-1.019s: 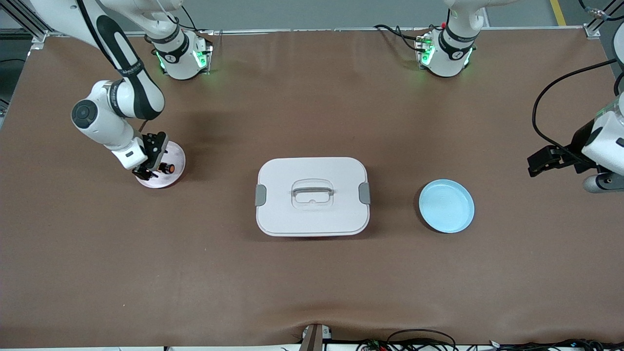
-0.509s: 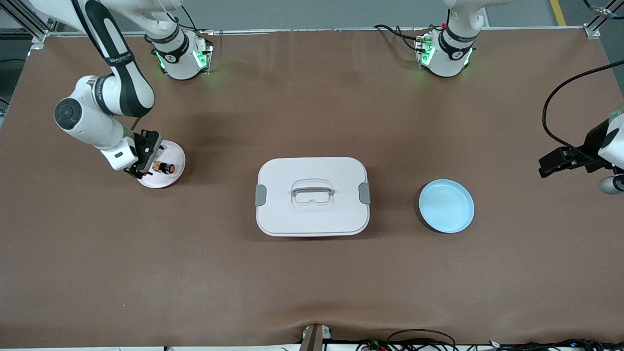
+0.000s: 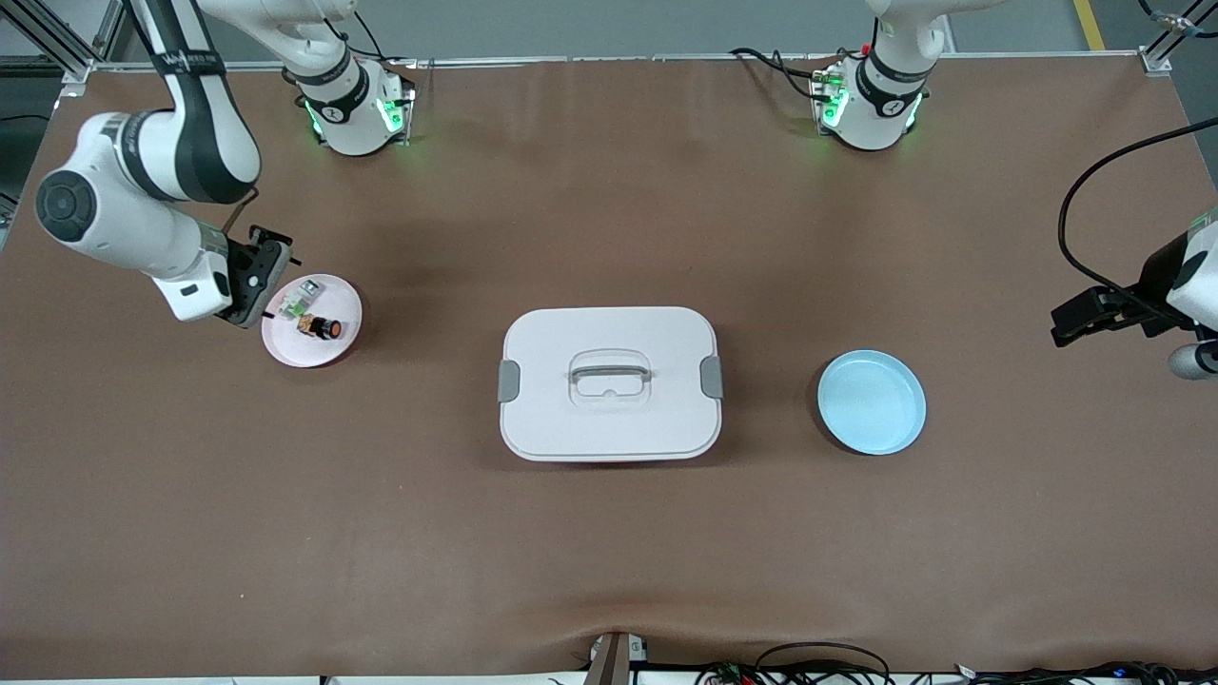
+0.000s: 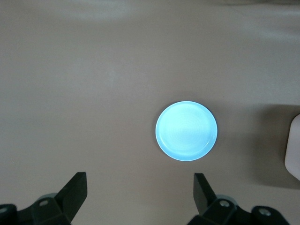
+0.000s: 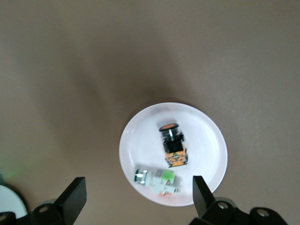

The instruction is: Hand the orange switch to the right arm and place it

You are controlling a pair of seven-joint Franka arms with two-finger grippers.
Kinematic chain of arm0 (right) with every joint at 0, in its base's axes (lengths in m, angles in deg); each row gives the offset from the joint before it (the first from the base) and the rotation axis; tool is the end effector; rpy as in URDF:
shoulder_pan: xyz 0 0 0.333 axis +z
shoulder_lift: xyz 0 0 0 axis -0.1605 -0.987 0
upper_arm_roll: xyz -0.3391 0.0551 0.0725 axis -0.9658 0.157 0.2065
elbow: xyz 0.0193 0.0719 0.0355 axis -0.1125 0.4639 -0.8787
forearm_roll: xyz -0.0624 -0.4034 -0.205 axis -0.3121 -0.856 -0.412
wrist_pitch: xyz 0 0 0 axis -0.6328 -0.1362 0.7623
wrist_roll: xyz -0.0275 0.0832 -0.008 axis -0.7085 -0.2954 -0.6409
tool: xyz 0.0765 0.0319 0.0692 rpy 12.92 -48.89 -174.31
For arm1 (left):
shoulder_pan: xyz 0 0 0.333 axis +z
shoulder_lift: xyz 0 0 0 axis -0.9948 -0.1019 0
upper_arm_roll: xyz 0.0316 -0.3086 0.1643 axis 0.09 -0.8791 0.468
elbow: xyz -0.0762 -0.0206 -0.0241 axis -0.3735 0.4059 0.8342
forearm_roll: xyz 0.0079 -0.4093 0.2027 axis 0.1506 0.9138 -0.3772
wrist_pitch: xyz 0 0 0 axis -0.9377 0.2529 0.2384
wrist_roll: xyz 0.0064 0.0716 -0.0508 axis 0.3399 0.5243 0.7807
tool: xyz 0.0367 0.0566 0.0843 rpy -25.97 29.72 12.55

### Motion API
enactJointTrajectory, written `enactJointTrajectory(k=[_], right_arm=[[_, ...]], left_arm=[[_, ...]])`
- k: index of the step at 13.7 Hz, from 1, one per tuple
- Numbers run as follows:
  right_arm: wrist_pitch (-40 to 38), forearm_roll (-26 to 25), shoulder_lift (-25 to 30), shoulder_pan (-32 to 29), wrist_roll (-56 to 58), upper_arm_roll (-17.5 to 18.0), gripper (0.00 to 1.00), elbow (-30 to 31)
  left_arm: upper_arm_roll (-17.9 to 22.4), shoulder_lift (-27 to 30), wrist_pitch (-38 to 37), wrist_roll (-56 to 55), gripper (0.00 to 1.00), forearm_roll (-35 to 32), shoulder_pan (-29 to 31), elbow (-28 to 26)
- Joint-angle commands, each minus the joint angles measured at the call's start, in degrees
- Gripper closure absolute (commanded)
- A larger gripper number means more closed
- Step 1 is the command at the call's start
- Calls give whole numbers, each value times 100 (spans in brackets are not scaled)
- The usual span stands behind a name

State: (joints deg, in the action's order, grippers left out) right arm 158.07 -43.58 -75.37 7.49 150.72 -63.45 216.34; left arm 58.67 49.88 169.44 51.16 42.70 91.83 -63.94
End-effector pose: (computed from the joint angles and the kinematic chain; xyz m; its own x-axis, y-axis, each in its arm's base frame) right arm 0.5316 -0.0068 0.3492 0.4805 0.8764 -0.0319 0.8501 -0.4743 -0.2288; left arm 0.6961 -0.0248 0.6310 0.9958 0.0764 0.0500 0.0796 -0.9947 -0.0647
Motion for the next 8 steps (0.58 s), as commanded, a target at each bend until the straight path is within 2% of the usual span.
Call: enactJointTrajectory(k=[1,2,4,6,8], right_arm=[[-1013,-251,81,-18,-1038,86,0,-595],[-1444,-295,81,-18,-1459,104,0,-884],[-2008,-313,63,-18,-2154,113,0,-1395],[-2265,-322,54,113,-3084,113,0,-1616],[-2327,-331,37,306,-3973,113,0,-1774]], left_arm=[[0,210,-35,112,0,65,-29,-148],[53,315,-35,112,0,83,-99,-244],[490,605,-35,112,0,205,-467,-542],[930,903,-27,129,0,556,-775,-867],[1116,1088,-27,313,0,566,-987,-1061]])
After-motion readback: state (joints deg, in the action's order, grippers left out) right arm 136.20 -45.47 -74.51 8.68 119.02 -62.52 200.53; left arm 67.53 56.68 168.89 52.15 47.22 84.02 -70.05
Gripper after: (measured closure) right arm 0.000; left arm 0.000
